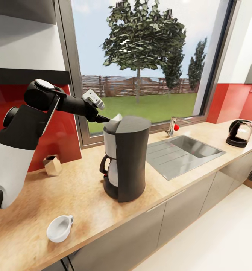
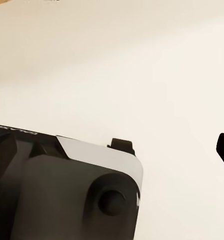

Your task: Set up a coffee station on the kitchen countertop: keep the coffee maker on the countertop, move the bottle of coffee from the kitchen shelf to the counter next to the coffee maker, place a paper coffee filter on top of the coffee maker, put the saucer next to the coffee maker with the coffee cup on the saucer, and place the electric kettle next to the coffee maker.

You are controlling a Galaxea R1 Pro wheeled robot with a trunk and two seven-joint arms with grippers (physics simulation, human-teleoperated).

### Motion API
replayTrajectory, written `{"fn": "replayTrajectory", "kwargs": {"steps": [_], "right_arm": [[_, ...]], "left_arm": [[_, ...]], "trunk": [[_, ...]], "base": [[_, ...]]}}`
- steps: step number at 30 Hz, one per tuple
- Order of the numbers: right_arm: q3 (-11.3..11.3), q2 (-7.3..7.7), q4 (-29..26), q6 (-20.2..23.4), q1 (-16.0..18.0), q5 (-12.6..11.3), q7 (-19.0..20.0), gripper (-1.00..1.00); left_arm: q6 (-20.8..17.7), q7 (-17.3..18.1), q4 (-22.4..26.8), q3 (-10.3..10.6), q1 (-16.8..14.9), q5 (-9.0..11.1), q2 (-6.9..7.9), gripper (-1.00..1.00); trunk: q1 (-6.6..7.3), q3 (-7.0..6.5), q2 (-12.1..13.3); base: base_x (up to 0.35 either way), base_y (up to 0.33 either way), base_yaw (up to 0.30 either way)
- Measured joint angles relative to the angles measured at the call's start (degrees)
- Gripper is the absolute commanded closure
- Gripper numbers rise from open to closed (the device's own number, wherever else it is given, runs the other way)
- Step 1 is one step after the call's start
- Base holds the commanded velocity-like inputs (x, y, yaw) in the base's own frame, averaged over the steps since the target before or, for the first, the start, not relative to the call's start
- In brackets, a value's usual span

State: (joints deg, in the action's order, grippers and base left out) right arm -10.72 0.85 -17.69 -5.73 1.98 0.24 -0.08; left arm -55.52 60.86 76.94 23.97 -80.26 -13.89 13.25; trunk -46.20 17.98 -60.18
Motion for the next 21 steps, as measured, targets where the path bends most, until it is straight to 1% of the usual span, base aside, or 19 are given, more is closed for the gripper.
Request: {"fn": "replayTrajectory", "kwargs": {"steps": [5,9,14,21], "right_arm": [[0.05,0.0,0.0,0.0,0.0,0.0,0.0,-1.0],[0.06,0.0,0.0,0.01,0.0,0.0,0.0,-1.0],[0.07,0.0,0.0,0.07,0.0,0.0,0.0,-1.0],[0.09,0.0,0.0,0.07,0.0,0.0,0.0,-1.0]], "left_arm": [[0.0,0.0,0.16,0.03,0.01,0.0,0.01,-1.0],[0.01,0.0,0.46,0.19,0.01,0.03,-0.03,-1.0],[0.0,0.0,0.52,0.24,0.01,0.05,-0.07,-1.0],[0.0,0.0,0.85,0.34,0.01,0.09,-0.12,-1.0]], "trunk": [[-0.02,-0.33,0.01],[-0.02,-0.4,0.01],[-0.01,-0.41,0.01],[-0.02,-0.41,0.01]], "base": [[-0.123,-0.103,0.0],[-0.188,-0.166,0.0],[-0.095,-0.082,0.0],[-0.197,-0.169,0.0]]}}
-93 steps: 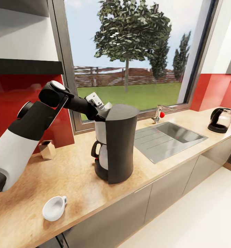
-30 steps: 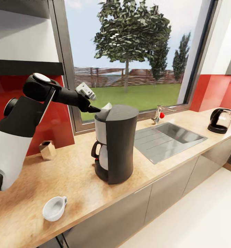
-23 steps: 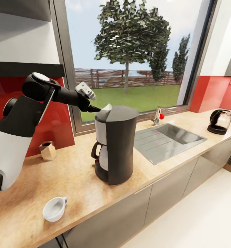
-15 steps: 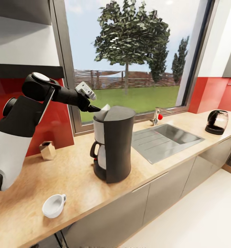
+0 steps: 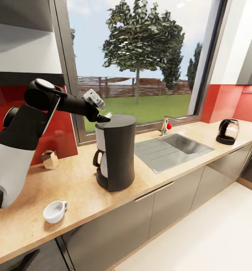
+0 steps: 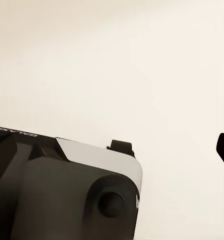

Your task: Set up a coffee station on the kitchen countertop: keep the coffee maker on the countertop, move the bottle of coffee from the kitchen shelf to the counter next to the coffee maker, place a paper coffee filter on top of the coffee maker, put the saucer next to the coffee maker with the coffee cup on the saucer, and place the electric kettle next to the coffee maker.

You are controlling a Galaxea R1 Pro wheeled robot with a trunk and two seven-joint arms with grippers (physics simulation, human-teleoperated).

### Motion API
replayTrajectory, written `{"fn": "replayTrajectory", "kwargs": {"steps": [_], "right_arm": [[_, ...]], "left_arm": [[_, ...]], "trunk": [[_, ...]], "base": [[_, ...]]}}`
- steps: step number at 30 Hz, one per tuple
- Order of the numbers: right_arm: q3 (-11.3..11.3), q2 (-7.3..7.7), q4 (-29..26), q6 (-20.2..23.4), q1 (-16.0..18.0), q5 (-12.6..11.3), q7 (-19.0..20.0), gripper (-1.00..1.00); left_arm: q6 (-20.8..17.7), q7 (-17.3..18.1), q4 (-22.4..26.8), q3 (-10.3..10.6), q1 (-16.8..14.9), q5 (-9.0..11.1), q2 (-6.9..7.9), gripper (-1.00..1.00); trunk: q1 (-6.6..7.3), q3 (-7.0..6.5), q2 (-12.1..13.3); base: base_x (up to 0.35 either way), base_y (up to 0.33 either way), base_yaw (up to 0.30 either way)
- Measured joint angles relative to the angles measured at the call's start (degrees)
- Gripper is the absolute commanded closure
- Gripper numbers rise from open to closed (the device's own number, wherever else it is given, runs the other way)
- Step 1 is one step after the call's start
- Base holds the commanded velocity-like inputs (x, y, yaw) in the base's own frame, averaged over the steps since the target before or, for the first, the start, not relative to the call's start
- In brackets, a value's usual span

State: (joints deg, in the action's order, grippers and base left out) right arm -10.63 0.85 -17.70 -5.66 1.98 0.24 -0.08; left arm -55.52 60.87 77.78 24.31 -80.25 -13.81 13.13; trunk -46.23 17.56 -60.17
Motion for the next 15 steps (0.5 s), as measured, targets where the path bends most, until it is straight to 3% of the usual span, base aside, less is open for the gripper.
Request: {"fn": "replayTrajectory", "kwargs": {"steps": [6,15], "right_arm": [[-0.01,0.0,0.0,0.02,0.0,0.0,0.0,-1.0],[-0.05,0.0,0.0,0.01,0.0,0.0,0.0,-1.0]], "left_arm": [[-0.01,0.0,1.05,0.07,-0.01,0.02,-0.84,-1.0],[-0.1,-0.05,1.28,0.03,-0.01,0.02,-6.2,-1.0]], "trunk": [[0.01,0.0,0.0],[0.02,0.0,-0.01]], "base": [[-0.138,-0.126,0.0],[-0.014,-0.013,0.0]]}}
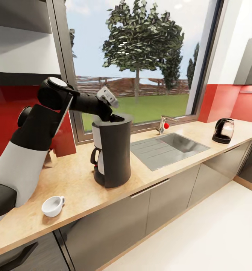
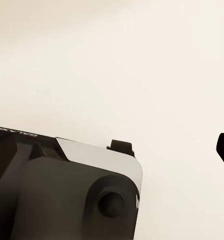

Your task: Set up a coffee station on the kitchen countertop: keep the coffee maker on the countertop, move the bottle of coffee from the kitchen shelf to the counter next to the coffee maker, place a paper coffee filter on top of the coffee maker, put the saucer next to the coffee maker with the coffee cup on the saucer, and place the electric kettle next to the coffee maker.

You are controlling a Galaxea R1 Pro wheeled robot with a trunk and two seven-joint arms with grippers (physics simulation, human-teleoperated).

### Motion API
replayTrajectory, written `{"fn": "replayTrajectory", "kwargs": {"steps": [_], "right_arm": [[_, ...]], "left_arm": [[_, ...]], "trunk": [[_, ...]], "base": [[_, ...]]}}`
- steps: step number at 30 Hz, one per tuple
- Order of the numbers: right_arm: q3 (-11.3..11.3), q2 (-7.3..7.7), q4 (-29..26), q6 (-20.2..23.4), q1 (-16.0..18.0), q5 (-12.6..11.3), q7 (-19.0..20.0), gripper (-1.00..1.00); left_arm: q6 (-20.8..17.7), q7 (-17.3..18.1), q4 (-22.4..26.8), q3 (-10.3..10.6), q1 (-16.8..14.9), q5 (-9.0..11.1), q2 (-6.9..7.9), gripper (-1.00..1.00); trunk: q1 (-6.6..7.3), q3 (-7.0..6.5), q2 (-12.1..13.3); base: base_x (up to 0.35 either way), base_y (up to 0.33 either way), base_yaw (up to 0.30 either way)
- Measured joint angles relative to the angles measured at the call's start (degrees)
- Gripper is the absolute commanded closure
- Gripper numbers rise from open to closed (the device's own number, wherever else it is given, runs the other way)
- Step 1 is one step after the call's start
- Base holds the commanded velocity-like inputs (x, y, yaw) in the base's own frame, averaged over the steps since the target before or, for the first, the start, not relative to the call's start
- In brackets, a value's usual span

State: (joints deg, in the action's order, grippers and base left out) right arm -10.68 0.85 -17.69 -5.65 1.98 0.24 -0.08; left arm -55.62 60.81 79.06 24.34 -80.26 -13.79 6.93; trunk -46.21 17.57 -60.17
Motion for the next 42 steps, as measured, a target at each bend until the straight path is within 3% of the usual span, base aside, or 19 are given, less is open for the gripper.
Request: {"fn": "replayTrajectory", "kwargs": {"steps": [4,5,8,9,10,18,42], "right_arm": [[-0.01,0.0,0.0,0.01,0.0,0.0,0.0,-1.0],[0.01,0.0,0.0,0.01,0.0,0.0,0.0,-1.0],[0.02,0.0,0.01,0.01,0.0,0.0,0.0,-1.0],[0.03,0.0,0.01,0.01,0.01,0.0,0.0,-1.0],[0.03,0.0,0.01,0.01,0.01,0.0,0.0,-1.0],[0.04,0.0,-0.06,0.01,0.0,0.0,0.0,-1.0],[0.04,0.0,-0.09,0.02,-0.01,0.0,0.08,-1.0]], "left_arm": [[-0.01,-0.17,-0.01,-0.07,0.0,0.01,-2.49,-1.0],[-0.07,-0.23,-0.01,-0.16,0.0,0.12,-4.37,-1.0],[-0.01,-0.29,-0.04,-0.39,0.0,-0.02,-6.91,-1.0],[0.0,-0.43,-0.1,-0.85,-0.01,0.06,-8.54,-1.0],[0.04,-0.45,-0.12,-0.94,-0.01,-0.02,-8.79,-1.0],[0.06,-0.48,-0.09,-2.18,-0.01,-0.04,-9.41,-1.0],[0.06,-0.47,0.01,-2.4,-0.01,-0.04,-9.46,-1.0]], "trunk": [[0.0,0.0,0.0],[0.0,0.0,0.0],[0.0,0.0,0.0],[0.0,0.0,0.0],[0.0,0.0,0.0],[0.0,0.0,0.0],[0.0,0.0,0.0]], "base": [[-0.002,-0.001,0.0],[0.0,0.0,0.0],[0.0,0.0,0.0],[0.0,0.0,0.0],[0.0,0.0,0.0],[0.0,0.0,-0.099],[0.0,0.0,-0.271]]}}
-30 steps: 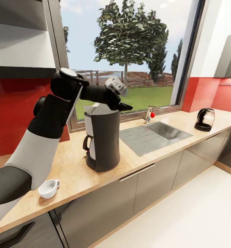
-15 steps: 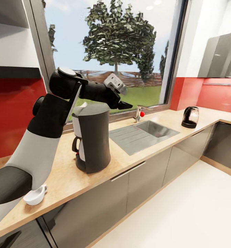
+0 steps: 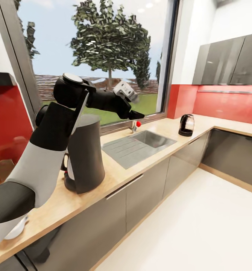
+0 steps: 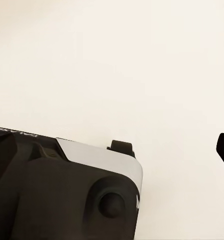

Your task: Set up a coffee station on the kitchen countertop: keep the coffee maker on the countertop, move the bottle of coffee from the kitchen shelf to the counter next to the coffee maker, place a paper coffee filter on top of the coffee maker, put the saucer next to the coffee maker with the coffee cup on the saucer, and place the electric kettle next to the coffee maker.

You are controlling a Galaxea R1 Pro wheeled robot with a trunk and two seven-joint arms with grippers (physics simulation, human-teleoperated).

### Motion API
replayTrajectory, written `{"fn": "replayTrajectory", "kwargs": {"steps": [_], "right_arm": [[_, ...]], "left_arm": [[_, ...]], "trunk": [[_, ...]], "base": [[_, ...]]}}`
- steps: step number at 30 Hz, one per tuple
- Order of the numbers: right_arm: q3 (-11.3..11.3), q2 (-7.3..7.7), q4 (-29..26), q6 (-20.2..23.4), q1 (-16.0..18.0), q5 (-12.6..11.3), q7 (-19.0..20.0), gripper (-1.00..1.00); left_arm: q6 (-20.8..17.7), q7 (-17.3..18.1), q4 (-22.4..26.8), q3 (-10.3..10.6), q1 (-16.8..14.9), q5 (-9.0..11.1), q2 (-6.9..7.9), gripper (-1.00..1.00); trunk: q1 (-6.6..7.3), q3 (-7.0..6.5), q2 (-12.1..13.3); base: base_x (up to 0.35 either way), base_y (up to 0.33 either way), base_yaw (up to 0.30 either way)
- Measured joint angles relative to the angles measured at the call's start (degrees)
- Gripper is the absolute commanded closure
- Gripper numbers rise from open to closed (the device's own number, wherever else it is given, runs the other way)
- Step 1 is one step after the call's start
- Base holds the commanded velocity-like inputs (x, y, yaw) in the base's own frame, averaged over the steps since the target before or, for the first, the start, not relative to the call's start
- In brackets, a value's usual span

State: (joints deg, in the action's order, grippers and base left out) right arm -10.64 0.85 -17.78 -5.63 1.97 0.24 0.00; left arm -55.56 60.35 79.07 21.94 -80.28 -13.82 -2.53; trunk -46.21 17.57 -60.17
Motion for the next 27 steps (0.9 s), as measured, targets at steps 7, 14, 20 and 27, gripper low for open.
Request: {"fn": "replayTrajectory", "kwargs": {"steps": [7,14,20,27], "right_arm": [[0.0,0.0,-0.01,0.0,0.0,0.0,0.0,-1.0],[0.02,-0.01,0.0,-0.01,0.01,0.0,-0.04,-1.0],[0.03,0.0,-0.01,0.0,0.0,0.0,-0.01,-1.0],[0.03,0.0,-0.01,0.0,0.0,0.0,0.0,-1.0]], "left_arm": [[0.0,-0.02,0.0,-0.01,0.0,0.0,-0.01,-1.0],[-0.01,-0.01,0.02,-0.05,0.01,0.01,0.03,-1.0],[0.0,-0.01,0.01,-0.05,0.01,0.01,-0.01,-1.0],[0.02,-0.01,0.0,0.05,0.01,0.01,-0.03,-1.0]], "trunk": [[0.0,-0.07,0.0],[0.0,-0.15,0.0],[0.0,-0.19,0.0],[0.0,-0.32,0.0]], "base": [[0.0,-0.016,-0.28],[0.0,-0.215,-0.167],[0.0,-0.29,-0.194],[0.0,-0.299,-0.264]]}}
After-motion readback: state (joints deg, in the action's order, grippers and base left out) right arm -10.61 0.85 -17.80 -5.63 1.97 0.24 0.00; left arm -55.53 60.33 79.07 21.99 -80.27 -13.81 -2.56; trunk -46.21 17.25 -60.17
